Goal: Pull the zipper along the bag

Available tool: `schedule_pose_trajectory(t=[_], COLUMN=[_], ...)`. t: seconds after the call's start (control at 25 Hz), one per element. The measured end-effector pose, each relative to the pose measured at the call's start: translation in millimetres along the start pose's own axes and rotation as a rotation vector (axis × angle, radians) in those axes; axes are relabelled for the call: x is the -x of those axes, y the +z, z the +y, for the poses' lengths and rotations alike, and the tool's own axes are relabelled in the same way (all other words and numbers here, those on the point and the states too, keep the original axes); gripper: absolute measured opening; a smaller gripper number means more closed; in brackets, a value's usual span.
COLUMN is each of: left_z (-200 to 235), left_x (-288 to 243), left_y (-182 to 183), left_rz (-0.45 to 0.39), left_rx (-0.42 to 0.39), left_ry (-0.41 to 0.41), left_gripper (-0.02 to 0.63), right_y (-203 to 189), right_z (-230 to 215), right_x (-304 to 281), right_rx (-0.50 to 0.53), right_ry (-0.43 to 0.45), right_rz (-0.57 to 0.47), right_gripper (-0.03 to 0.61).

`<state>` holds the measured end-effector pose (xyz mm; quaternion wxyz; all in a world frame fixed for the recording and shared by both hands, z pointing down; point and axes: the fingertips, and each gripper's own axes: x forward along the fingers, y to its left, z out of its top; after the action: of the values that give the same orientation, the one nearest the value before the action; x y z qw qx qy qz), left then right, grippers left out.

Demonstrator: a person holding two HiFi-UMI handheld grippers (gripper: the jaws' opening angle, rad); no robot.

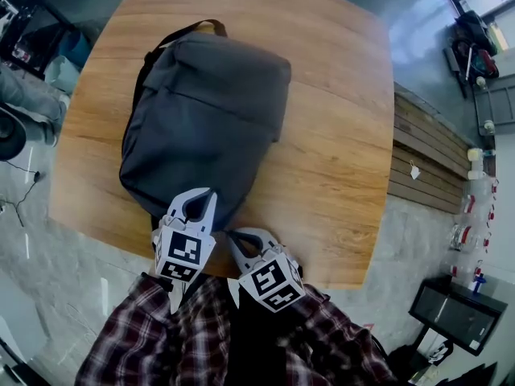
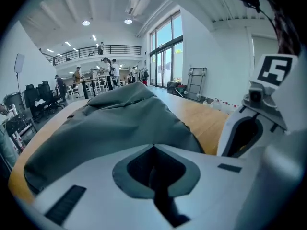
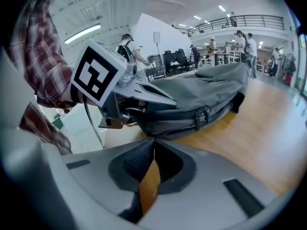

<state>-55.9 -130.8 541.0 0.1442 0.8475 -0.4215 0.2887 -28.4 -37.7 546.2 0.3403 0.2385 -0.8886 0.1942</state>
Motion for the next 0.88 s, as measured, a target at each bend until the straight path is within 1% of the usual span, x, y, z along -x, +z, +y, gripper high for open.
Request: schedule_pose_trajectory(t=[0.24, 0.4, 0.44, 0.48, 0.52, 0.56, 0.6, 0.64, 0.68, 0.72, 0.8, 0.88], left_z=[-2, -5, -6, -7, -8, -9, -9, -8, -7, -6, -4, 0], left_x=[0, 0, -1, -1, -1, 0, 0, 1, 1, 1, 1, 4], left_y=[0, -2, -3, -4, -5, -7, -7, -8, -8, -8, -6, 7], left_rz=[0.005, 0.016, 0.021, 0.028, 0.037, 0.045, 0.052, 0.062, 0.074, 0.085, 0.097, 0.077], left_rx=[0.014, 0.003, -0.001, -0.004, -0.01, -0.016, -0.02, -0.018, -0.012, -0.005, 0.022, 0.07], left_ry=[-0.036, -0.047, -0.051, -0.056, -0.061, -0.065, -0.066, -0.065, -0.062, -0.058, -0.056, -0.05], left_gripper=[0.008, 0.008, 0.009, 0.009, 0.009, 0.008, 0.009, 0.009, 0.009, 0.009, 0.009, 0.009], right_y=[-2, 7, 9, 9, 8, 8, 12, 19, 27, 34, 42, 45], right_z=[-52, -79, -88, -104, -128, -159, -190, -213, -228, -234, -231, -223], right_x=[19, 18, 18, 20, 27, 39, 53, 67, 77, 82, 83, 78], right_rx=[-0.039, -0.007, -0.007, -0.025, -0.077, -0.162, -0.243, -0.282, -0.276, -0.253, -0.228, -0.239], right_ry=[-0.082, -0.114, -0.136, -0.182, -0.247, -0.306, -0.344, -0.364, -0.373, -0.373, -0.365, -0.358], right_rz=[-0.009, 0.001, 0.003, 0.0, -0.016, -0.048, -0.081, -0.097, -0.096, -0.091, -0.095, -0.115], right_gripper=[0.017, 0.017, 0.017, 0.017, 0.006, 0.006, 0.006, 0.006, 0.006, 0.006, 0.006, 0.006])
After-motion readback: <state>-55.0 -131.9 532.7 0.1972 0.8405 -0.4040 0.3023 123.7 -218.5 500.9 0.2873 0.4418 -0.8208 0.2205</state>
